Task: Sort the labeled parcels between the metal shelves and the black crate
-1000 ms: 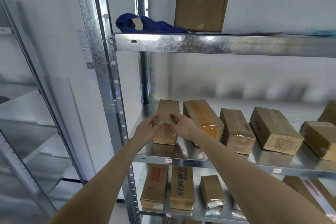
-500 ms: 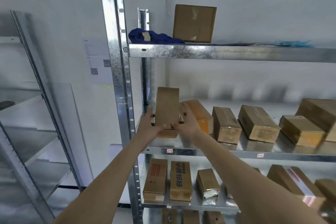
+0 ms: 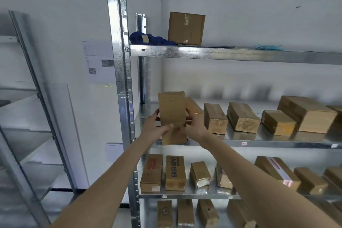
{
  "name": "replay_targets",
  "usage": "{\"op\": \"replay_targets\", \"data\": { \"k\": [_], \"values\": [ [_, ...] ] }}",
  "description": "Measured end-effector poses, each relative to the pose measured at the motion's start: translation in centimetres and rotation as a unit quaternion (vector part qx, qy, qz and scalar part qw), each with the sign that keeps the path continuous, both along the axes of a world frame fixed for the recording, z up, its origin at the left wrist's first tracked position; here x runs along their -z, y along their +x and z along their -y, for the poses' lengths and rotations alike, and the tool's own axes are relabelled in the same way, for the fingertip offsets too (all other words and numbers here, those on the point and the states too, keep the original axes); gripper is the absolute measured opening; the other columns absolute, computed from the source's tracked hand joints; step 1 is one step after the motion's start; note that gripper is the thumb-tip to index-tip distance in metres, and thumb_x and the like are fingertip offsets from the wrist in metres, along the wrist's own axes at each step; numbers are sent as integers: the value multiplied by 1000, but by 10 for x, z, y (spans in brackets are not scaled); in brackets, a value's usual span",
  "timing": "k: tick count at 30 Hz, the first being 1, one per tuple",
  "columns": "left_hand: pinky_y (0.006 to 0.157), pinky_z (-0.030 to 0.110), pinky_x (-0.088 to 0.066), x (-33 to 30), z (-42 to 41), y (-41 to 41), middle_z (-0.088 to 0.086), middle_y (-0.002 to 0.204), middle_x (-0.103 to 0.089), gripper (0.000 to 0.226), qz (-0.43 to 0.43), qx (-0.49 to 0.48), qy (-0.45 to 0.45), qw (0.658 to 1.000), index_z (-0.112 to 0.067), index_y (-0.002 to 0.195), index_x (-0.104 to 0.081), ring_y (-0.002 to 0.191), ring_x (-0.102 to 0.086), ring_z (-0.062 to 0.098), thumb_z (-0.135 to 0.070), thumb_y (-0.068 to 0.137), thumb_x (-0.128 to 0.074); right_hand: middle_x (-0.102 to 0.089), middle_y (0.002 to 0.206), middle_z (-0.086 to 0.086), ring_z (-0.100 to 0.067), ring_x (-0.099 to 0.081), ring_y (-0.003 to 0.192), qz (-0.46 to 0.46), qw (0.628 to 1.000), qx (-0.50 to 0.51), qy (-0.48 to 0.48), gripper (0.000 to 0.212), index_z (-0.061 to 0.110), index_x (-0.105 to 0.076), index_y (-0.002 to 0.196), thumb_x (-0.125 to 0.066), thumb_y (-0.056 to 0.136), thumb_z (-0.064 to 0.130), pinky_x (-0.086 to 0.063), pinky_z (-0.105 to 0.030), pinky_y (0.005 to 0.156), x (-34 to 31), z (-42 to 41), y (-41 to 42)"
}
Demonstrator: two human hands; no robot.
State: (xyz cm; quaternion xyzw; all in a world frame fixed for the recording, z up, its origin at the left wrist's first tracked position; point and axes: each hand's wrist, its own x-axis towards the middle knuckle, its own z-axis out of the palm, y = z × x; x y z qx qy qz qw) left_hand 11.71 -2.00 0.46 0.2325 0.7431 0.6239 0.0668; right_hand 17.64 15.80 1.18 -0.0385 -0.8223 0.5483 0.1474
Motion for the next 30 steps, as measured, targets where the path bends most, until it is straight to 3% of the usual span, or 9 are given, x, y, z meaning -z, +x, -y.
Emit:
{"op": "replay_targets", "data": {
  "k": [3, 6, 9, 11, 15, 19, 24, 26, 30],
  "values": [
    [92, 33, -50, -11, -3, 22, -11, 122, -58, 71, 1, -5, 13, 1000, -41, 138, -45, 111, -56, 8, -56, 76, -77, -59, 134, 2, -16, -59, 120, -4, 998, -15, -55, 92, 27, -37, 150, -88, 76, 44, -54, -38, 100, -9, -5, 21],
    [89, 30, -47, -25, -9, 42, -12, 122, -60, 77, 22, -1, 32, 999, -33, 137, -48, 112, -56, 8, -69, 71, -67, -58, 132, 1, -12, -58, 118, 8, 993, -22, -116, 85, 23, -37, 143, -80, 78, 58, -53, -30, 95, -26, -9, 44],
    [108, 45, -40, -35, -21, 58, -9, 125, -57, 83, 46, -14, 51, 998, -36, 130, -47, 121, -53, 15, -86, 64, -54, -58, 131, 3, -8, -59, 114, 14, 989, -17, -144, 72, 25, -40, 139, -62, 88, 69, -52, -26, 87, -39, -16, 60],
    [111, 46, -38, -41, -30, 69, -11, 119, -59, 78, 50, -27, 58, 997, -35, 130, -50, 121, -52, 15, -83, 69, -53, -60, 129, 2, -7, -59, 111, 8, 990, -5, -140, 66, 22, -43, 137, -60, 91, 66, -52, -26, 84, -45, -25, 70],
    [101, 38, -50, -48, -41, 91, -8, 123, -66, 71, 38, -23, 63, 997, -26, 134, -60, 114, -59, 9, -63, 73, -70, -64, 130, -4, -19, -64, 117, -8, 991, -18, -132, 60, 21, -53, 136, -76, 88, 48, -53, -42, 103, -47, -56, 92],
    [102, 38, -51, -48, -45, 103, 1, 133, -60, 72, 22, -9, 63, 998, -41, 141, -50, 122, -58, 14, -34, 77, -84, -58, 135, -5, -22, -62, 122, -13, 991, -72, -113, 80, 43, -34, 151, -80, 89, 23, -58, -25, 83, -52, -78, 117],
    [97, 47, -55, -51, -51, 120, 6, 133, -57, 97, -1, 13, 26, 1000, -54, 141, -41, 121, -58, 21, -4, 70, -85, -54, 141, -9, -27, -57, 128, -49, 991, -100, -70, 82, 46, -45, 141, -80, 83, 0, -62, -35, 83, -54, -88, 135],
    [94, 46, -56, -51, -53, 129, 3, 131, -59, 95, 2, 10, 29, 1000, -52, 140, -43, 119, -59, 20, -7, 68, -86, -55, 141, -7, -25, -56, 128, -52, 992, -100, -51, 80, 43, -45, 139, -83, 81, 4, -62, -38, 86, -53, -89, 141],
    [96, 41, -55, -53, -58, 151, -5, 118, -70, 62, 37, -7, 74, 997, -49, 129, -54, 112, -65, 15, -48, 74, -82, -55, 142, 5, -15, -57, 124, -42, 995, -82, -38, 56, 34, -42, 136, -76, 92, 35, -55, -23, 85, -51, -84, 156]
  ]
}}
